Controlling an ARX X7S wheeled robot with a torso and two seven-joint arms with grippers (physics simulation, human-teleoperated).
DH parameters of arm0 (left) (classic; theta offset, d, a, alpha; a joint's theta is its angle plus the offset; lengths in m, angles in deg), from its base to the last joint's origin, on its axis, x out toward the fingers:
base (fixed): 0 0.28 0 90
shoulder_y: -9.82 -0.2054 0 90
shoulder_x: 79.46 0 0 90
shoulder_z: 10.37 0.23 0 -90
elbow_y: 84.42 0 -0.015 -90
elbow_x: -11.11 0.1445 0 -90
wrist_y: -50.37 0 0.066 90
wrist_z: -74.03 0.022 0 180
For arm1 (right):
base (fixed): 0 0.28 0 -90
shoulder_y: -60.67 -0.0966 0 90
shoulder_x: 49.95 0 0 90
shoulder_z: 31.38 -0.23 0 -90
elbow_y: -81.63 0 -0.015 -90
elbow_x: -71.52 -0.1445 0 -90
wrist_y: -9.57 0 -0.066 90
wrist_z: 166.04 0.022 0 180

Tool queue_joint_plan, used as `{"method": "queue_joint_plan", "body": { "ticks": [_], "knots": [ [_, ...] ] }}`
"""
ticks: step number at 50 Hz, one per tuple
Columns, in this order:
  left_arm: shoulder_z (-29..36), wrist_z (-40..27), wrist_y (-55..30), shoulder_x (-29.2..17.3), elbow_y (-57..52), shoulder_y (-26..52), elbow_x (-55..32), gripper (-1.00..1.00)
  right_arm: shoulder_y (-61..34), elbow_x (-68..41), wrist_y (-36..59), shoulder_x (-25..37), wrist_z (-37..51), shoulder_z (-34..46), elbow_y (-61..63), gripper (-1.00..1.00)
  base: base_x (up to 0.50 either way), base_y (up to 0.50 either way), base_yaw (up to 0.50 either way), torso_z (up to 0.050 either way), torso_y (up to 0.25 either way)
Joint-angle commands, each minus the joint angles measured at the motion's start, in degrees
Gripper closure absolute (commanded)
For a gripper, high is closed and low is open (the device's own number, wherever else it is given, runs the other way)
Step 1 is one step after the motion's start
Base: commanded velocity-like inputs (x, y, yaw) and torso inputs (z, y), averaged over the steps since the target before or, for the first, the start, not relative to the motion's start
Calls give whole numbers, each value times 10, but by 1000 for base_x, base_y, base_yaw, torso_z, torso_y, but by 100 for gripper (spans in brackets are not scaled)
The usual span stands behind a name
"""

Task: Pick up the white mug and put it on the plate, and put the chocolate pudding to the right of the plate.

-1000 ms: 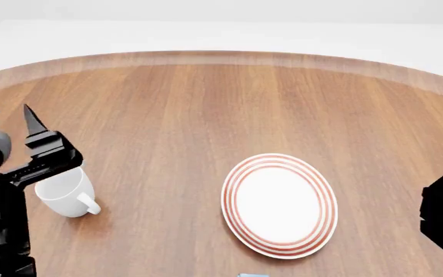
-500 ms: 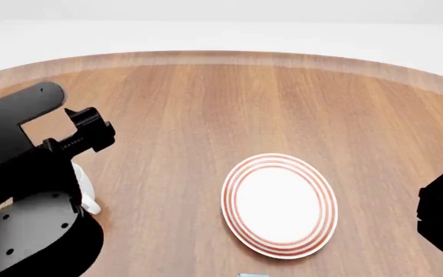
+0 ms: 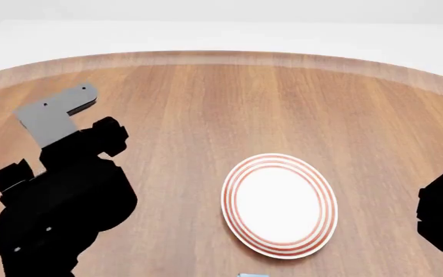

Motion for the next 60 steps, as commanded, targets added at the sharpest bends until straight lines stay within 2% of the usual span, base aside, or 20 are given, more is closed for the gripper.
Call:
{"method": "queue_joint_plan", "body": {
  "ticks": [1,22,42,51,60],
  "knots": [
    [-16,26,19,47,71,-6,77,-100,1,12,-5,-10,-12,-12,-4,-100,0,0,0,0,0],
    [-10,83,77,60,176,-38,110,-100,4,14,-8,-7,-9,-8,-6,-100,0,0,0,0,0],
    [2,115,120,53,216,-53,128,-100,4,16,-10,-5,-5,-3,-10,-100,0,0,0,0,0],
    [-16,114,142,60,218,-59,120,-100,6,16,-13,-5,-5,-1,-12,-100,0,0,0,0,0],
    [-46,117,197,92,256,-66,106,-100,10,13,-15,-3,-4,0,-13,-100,0,0,0,0,0]
  ]
}}
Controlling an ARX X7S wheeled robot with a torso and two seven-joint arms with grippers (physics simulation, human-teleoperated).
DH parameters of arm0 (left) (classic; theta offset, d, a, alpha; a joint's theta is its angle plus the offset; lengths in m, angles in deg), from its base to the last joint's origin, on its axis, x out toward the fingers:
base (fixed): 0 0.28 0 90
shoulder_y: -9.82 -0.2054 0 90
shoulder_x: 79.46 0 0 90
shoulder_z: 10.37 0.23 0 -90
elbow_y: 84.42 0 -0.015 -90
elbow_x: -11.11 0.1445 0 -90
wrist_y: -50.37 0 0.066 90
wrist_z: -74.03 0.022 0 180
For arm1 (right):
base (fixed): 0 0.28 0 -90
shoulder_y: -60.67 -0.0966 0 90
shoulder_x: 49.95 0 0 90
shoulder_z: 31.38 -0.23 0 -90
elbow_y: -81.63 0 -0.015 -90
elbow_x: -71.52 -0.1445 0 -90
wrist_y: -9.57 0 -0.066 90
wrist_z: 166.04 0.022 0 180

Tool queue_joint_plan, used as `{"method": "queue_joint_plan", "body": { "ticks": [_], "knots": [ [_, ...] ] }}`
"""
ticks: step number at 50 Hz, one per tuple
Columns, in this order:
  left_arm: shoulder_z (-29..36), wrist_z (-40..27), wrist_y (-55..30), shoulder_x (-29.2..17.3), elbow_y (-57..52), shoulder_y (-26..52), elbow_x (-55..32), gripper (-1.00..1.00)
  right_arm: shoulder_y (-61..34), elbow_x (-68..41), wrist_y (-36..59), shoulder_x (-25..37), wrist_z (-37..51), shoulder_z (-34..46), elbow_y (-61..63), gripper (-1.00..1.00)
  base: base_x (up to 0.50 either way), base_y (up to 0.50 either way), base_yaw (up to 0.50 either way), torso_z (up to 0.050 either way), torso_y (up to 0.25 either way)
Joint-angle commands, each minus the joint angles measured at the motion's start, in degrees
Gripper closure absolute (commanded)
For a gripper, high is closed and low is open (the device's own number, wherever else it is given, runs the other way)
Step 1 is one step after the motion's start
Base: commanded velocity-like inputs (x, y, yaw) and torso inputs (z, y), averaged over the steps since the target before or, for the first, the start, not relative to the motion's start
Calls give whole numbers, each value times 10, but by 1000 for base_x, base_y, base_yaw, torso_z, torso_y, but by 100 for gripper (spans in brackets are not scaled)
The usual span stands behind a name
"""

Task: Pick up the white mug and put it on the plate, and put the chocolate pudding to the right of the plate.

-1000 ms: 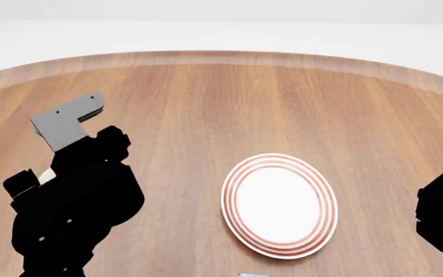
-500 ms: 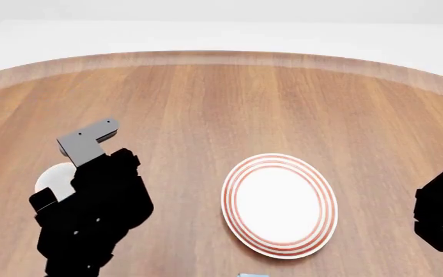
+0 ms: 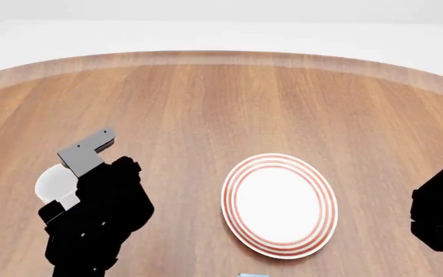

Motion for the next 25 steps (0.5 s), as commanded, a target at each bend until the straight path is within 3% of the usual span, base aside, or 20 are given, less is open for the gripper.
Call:
{"method": "queue_joint_plan", "body": {
  "ticks": [1,25],
  "knots": [
    [-42,19,60,37,36,-12,-2,-100,3,10,-5,-10,-13,-13,-4,-100,0,0,0,0,0],
    [-49,22,114,19,84,18,-12,-100,6,11,-10,-8,-11,-6,-10,-100,0,0,0,0,0]
  ]
}}
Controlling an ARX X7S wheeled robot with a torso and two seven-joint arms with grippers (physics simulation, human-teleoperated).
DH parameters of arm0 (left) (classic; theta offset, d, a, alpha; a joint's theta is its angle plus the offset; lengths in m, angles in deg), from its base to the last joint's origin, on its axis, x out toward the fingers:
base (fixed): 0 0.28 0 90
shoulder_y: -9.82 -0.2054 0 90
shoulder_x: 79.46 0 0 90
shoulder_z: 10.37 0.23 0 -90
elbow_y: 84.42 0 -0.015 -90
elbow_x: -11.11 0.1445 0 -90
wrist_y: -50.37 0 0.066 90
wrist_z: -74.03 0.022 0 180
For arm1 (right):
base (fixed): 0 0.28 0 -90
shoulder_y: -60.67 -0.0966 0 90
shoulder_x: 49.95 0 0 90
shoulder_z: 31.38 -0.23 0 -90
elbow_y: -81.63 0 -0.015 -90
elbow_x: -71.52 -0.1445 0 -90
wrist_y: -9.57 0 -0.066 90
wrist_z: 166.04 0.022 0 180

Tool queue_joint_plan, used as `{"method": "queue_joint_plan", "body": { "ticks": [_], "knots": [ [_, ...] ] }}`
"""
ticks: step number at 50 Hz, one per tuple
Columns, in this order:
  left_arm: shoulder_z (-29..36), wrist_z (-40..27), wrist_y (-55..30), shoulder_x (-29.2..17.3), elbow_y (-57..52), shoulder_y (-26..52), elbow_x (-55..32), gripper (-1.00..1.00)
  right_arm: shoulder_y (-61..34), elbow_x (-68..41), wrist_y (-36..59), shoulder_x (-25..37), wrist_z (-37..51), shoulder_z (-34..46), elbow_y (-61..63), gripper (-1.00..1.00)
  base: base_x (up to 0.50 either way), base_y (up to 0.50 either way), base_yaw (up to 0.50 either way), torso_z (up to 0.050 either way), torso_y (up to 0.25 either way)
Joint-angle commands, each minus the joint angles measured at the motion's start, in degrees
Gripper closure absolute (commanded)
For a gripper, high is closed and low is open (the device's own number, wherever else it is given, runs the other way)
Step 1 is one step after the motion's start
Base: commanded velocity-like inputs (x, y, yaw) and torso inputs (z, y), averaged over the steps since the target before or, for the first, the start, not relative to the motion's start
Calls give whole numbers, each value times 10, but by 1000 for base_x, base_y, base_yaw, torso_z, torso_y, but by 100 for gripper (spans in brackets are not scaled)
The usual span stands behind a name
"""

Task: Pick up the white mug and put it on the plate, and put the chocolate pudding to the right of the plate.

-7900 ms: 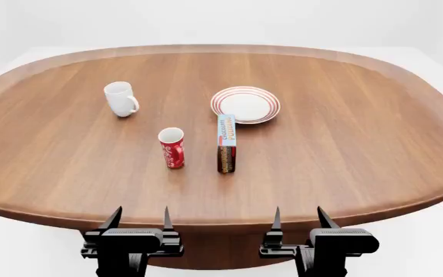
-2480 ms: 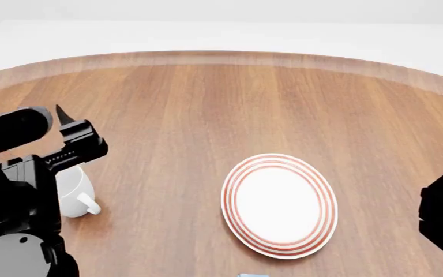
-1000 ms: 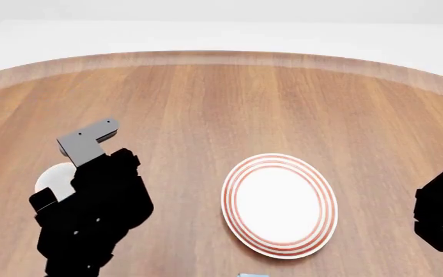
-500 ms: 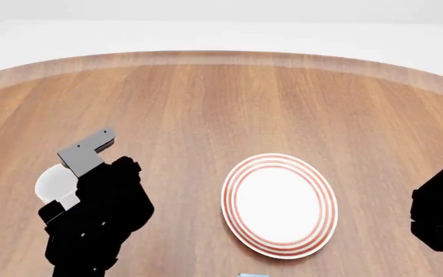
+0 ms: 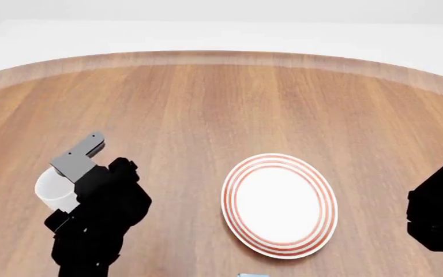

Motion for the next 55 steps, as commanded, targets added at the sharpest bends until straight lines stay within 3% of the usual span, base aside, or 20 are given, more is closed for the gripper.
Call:
{"method": "queue_joint_plan", "body": {
  "ticks": [1,55],
  "knots": [
    [-15,16,26,1,26,14,11,-100,2,13,-3,-10,-12,-12,-3,-100,0,0,0,0,0],
    [23,73,76,-8,168,40,18,-100,0,10,-2,0,1,-9,-6,-100,0,0,0,0,0]
  ]
}}
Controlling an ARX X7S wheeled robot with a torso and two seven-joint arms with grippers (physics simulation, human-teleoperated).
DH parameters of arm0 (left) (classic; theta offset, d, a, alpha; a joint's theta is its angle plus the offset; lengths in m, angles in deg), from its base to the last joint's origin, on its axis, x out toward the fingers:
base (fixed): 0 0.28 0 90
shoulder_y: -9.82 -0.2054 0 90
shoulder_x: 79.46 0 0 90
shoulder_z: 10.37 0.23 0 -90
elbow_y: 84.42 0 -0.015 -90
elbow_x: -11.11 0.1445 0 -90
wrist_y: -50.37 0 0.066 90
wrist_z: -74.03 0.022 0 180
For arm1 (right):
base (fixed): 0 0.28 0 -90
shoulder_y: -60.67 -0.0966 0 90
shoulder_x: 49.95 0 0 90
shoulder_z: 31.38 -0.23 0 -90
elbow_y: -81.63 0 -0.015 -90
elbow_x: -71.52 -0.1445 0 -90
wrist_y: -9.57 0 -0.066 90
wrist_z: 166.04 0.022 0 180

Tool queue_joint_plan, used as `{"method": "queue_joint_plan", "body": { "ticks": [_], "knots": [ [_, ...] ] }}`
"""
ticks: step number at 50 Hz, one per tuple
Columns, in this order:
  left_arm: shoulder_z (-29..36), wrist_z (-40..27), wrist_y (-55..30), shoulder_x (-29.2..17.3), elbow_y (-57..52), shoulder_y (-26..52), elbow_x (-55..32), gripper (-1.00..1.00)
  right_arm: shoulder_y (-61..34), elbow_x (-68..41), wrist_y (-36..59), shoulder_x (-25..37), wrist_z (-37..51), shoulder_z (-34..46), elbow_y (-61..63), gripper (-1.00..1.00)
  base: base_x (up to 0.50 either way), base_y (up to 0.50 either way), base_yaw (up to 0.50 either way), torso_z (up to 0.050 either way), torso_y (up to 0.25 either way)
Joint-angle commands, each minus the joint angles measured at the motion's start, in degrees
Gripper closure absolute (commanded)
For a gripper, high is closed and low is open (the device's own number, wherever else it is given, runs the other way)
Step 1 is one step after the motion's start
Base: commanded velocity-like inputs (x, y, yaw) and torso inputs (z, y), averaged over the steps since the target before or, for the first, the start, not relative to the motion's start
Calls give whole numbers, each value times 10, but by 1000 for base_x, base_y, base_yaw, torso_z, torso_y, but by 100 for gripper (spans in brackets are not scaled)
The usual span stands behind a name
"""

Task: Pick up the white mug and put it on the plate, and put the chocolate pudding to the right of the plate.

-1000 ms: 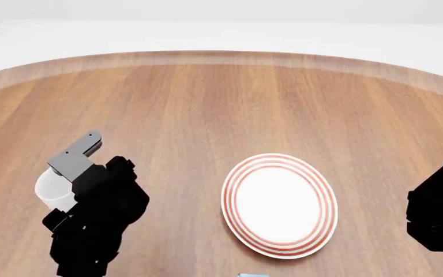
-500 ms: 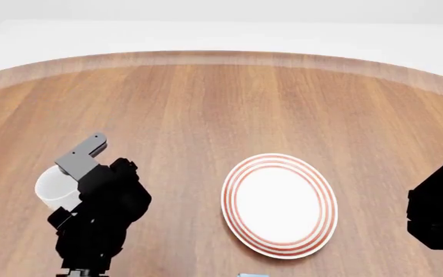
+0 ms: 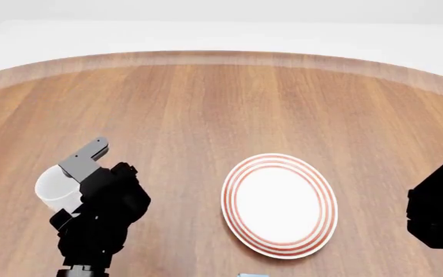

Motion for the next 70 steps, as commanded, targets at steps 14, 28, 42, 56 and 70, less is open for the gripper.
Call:
{"method": "queue_joint_plan", "body": {
  "ticks": [14,28,42,56,70],
  "knots": [
    [-5,43,30,7,55,6,10,-100,1,13,-3,-8,-9,-12,-3,-100,0,0,0,0,0],
    [-2,59,43,4,82,8,8,100,2,14,-6,-8,-9,-8,-7,-100,0,0,0,0,0],
    [-1,68,50,1,95,10,5,100,1,15,-5,-6,-5,-5,-8,-100,0,0,0,0,0],
    [16,130,37,-6,99,18,-13,100,3,15,-7,-4,-5,-3,-9,-100,0,0,0,0,0],
    [216,317,-169,-119,-240,77,-39,100,1,15,-4,0,0,-4,-4,-100,0,0,0,0,0]
  ]
}}
